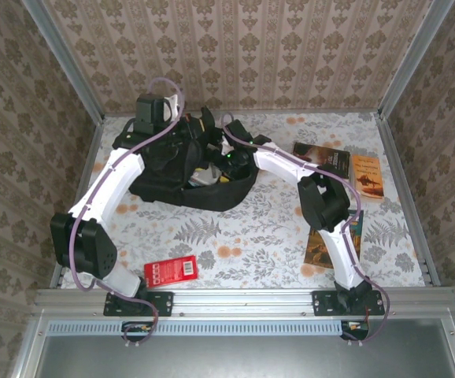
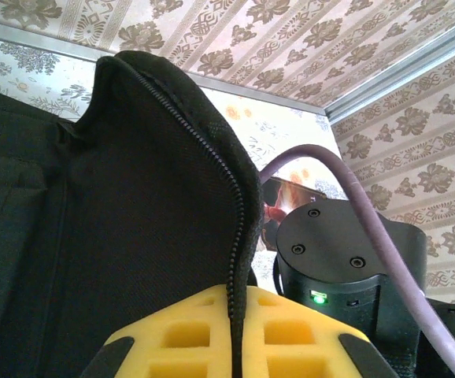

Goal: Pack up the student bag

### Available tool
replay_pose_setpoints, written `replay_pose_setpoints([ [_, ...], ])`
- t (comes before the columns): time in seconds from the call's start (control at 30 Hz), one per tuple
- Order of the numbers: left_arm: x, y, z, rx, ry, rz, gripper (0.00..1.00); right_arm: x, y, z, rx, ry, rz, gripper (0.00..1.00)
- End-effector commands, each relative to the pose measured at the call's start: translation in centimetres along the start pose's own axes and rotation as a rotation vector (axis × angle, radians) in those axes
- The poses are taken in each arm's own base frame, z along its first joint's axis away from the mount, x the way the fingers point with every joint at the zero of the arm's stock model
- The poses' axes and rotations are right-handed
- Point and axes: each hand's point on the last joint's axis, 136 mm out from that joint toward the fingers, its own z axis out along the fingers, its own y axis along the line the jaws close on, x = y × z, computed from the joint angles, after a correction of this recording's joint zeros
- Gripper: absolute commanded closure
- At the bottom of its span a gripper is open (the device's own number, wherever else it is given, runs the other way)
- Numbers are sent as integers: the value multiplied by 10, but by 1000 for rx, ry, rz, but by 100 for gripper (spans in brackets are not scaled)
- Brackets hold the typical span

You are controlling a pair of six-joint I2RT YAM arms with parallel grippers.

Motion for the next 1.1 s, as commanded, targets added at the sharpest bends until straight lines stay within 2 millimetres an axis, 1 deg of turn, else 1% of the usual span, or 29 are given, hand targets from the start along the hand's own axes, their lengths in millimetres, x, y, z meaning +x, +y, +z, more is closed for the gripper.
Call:
replay_pose_setpoints([
  [0.0,-17,-17,-10,66,-55,15,100,-8,33,-10,-105,-38,-69,0],
  [0.1,-17,-14,-10,61,-55,8,100,-6,30,-16,-113,-44,-81,0],
  [0.2,-17,-12,-9,57,-55,5,100,-6,23,-25,-87,-69,-97,0],
  [0.37,-15,-6,-6,47,-49,-2,100,-6,8,-51,37,-154,-146,0],
  [0.47,-12,-1,-2,34,-38,-3,100,-5,4,-67,84,-195,-170,0],
  [0.5,-11,1,1,29,-31,-6,100,-3,1,-69,97,-200,-171,0],
  [0.6,-4,4,10,35,3,-20,100,-2,-8,-85,159,-251,-187,0],
  [0.7,10,3,23,39,53,-16,100,-1,-18,-109,235,-332,-212,0],
  [0.73,16,1,28,39,74,-10,99,-1,-20,-120,255,-367,-222,0],
  [0.87,38,-11,45,55,149,18,89,7,-30,-157,313,-482,-245,0],
  [0.9,41,-13,48,60,162,26,86,10,-34,-164,325,-500,-248,0],
  [0.93,47,-18,50,66,179,35,81,14,-37,-172,334,-522,-250,1],
  [1.0,51,-21,51,61,198,42,66,20,-44,-183,351,-549,-256,1],
  [1.07,57,-36,45,59,212,80,52,27,-49,-191,365,-561,-264,1],
])
